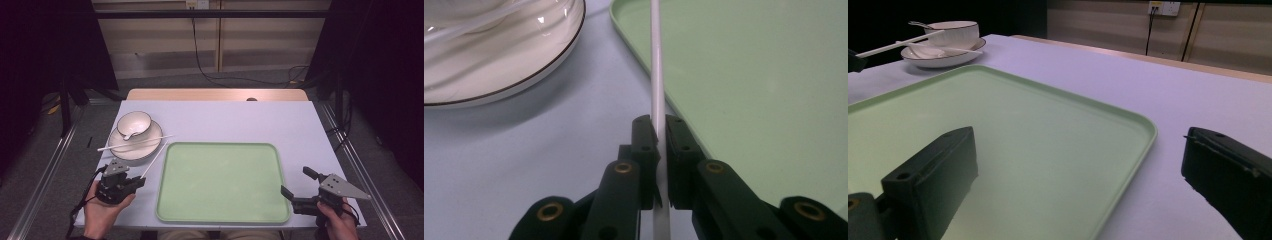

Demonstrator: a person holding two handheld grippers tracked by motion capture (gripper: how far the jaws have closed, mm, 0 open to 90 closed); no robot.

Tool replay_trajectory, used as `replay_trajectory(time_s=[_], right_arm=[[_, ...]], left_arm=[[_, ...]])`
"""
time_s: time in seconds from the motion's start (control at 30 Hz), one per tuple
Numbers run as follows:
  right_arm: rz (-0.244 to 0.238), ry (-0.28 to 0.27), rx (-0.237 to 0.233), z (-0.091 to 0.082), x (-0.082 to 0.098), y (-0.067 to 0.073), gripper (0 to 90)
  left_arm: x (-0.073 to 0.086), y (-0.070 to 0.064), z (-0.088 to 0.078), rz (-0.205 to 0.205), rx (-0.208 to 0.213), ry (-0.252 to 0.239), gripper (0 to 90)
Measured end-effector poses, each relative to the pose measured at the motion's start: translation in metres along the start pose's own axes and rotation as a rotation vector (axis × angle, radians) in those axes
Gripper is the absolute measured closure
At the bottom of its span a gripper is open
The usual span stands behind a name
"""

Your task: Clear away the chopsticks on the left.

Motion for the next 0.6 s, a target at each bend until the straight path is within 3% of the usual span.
replay_trajectory(time_s=[0.07,0.1,0.13,0.23,0.37,0.47,0.6], right_arm=[[-0.002,0.0,-0.004,0.0,0.0,0.001,1.1],[-0.004,0.0,-0.005,0.0,0.0,0.001,1.1],[-0.004,-0.001,-0.004,0.0,-0.001,0.001,1.1],[-0.005,0.002,-0.005,0.001,0.0,0.001,1.1],[-0.006,-0.002,-0.005,0.0,-0.001,0.001,1.1],[-0.007,-0.002,-0.006,0.0,-0.001,0.001,1.1],[-0.009,-0.003,-0.008,0.0,-0.001,0.001,1.1]], left_arm=[[0.002,0.0,0.001,-0.03,-0.016,0.013,84.7],[0.002,-0.001,0.002,-0.022,-0.018,0.014,84.7],[0.003,-0.002,0.003,-0.044,-0.029,0.017,84.7],[0.002,-0.006,0.004,-0.059,-0.044,0.017,84.8],[-0.001,-0.015,0.005,-0.065,-0.041,0.017,84.8],[-0.008,-0.032,0.012,-0.055,-0.018,0.009,84.7],[-0.016,-0.033,0.023,-0.073,-0.02,0.012,84.7]])
Point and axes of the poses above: each handheld gripper's, and its own axes: z roughly forward along the jaws, x roughly out of its underside, y roughly to its left, the point moved 8 cm from there along z, roughly forward along the jaws, and after that the axes turned 2 degrees about -y, right-handed, at the moved point
